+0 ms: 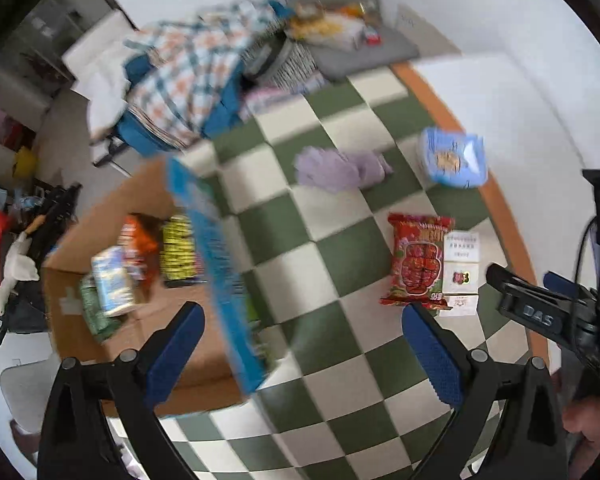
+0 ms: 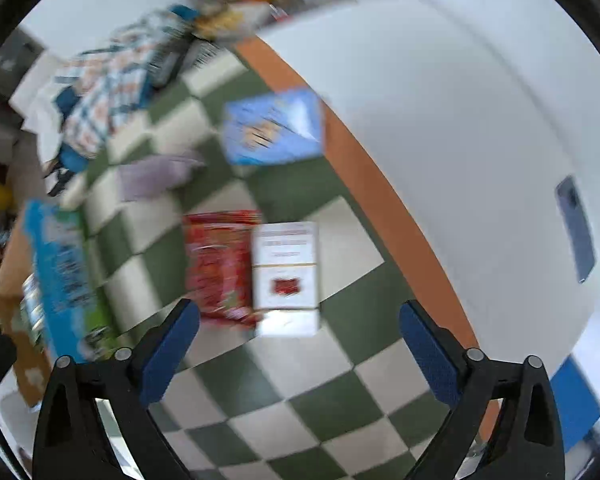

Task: Organize soft objects
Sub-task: 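Grasp the red snack bag with the left tool while the right tool grasps the white cigarette box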

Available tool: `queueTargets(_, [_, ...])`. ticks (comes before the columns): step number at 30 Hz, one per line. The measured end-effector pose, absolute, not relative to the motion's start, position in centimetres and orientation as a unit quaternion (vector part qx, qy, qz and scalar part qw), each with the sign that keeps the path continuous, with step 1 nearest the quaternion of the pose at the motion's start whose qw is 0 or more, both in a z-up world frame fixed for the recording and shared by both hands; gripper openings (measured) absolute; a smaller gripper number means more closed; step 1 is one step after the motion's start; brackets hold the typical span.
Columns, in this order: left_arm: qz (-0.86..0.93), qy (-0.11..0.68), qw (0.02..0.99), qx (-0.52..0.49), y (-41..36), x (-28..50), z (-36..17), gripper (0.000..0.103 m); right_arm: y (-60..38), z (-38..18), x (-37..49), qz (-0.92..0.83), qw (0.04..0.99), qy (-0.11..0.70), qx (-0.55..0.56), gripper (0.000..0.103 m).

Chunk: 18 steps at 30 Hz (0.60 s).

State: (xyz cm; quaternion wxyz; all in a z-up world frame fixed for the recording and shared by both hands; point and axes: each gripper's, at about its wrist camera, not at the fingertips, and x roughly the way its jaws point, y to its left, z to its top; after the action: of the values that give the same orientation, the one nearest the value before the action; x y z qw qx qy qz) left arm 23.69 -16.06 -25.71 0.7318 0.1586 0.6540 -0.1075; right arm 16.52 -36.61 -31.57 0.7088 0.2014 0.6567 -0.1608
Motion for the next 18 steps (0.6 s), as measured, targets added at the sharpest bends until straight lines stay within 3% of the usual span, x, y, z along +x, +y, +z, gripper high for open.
queueTargets(5, [-0.090, 0.689, 0.701, 0.161, -17.5, 24.7, -30.7, 0.101, -37.2, -38.8, 18.1, -0.149, 0.667, 0.704, 0.196, 0.082])
queueTargets(13, [-0.080, 0.710, 0.684, 0.145, -18.0, 25.7, -32.8, 0.101, -35.2, -43.0, 19.5, -0.139, 0.652, 0.728, 0.161, 0.079])
queueTargets(16, [-0.100, 0.716, 0.673, 0.155, -19.6, 25.7, -33.6, 0.101, -35.2, -42.8, 19.2, -0.145, 0.657, 0.728, 0.129, 0.058])
queueTargets(18, [-0.117, 0.724, 0.662, 0.153, -20.8, 25.7, -34.5, 0.101, -36.2, -42.8, 18.4, -0.145, 0.652, 0.733, 0.127, 0.058])
